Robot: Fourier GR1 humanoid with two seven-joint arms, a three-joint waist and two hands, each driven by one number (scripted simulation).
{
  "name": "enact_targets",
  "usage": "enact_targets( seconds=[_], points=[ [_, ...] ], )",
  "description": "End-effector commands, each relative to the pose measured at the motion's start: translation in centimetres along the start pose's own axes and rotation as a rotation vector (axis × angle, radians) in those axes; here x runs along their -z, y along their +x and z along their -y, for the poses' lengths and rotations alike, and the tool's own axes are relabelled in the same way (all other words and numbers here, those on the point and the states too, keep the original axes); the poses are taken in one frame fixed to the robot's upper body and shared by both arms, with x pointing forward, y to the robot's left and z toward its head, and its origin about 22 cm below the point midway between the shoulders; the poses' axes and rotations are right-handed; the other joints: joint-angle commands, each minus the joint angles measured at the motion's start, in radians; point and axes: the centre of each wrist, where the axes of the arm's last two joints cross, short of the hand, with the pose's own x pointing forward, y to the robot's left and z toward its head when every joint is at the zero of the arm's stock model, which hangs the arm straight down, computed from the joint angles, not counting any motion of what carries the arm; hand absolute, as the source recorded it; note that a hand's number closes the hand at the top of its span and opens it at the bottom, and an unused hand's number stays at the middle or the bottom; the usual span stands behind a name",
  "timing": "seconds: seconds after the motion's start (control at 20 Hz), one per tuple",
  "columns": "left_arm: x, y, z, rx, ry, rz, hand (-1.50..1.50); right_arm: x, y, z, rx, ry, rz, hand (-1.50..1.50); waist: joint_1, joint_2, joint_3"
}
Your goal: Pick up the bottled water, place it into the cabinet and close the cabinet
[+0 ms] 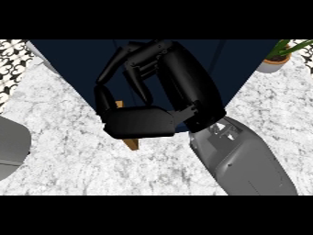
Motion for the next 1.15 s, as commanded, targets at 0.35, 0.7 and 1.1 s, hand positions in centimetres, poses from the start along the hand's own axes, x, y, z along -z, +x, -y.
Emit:
enact_targets(
  seconds=[0.35,0.7,1.1],
  points=[
    [0.0,0.6,-1.4,-0.006,0.008,-0.001,1.5,5.7,-5.5,4.1,-0.018,-0.036,-0.087,1.5,-0.003,0.003,0.0],
    [0.5,0.7,-1.0,-0.022,-0.043,-0.014,1.5,6.9,-6.4,6.5,-0.055,-0.104,-0.13,1.5,0.011,0.012,0.0],
    [1.6,1.0,-1.7,-0.016,-0.056,-0.002,1.5,7.4,-8.1,6.0,-0.065,-0.11,-0.144,1.5,0.017,0.017,-0.002]
  ],
)
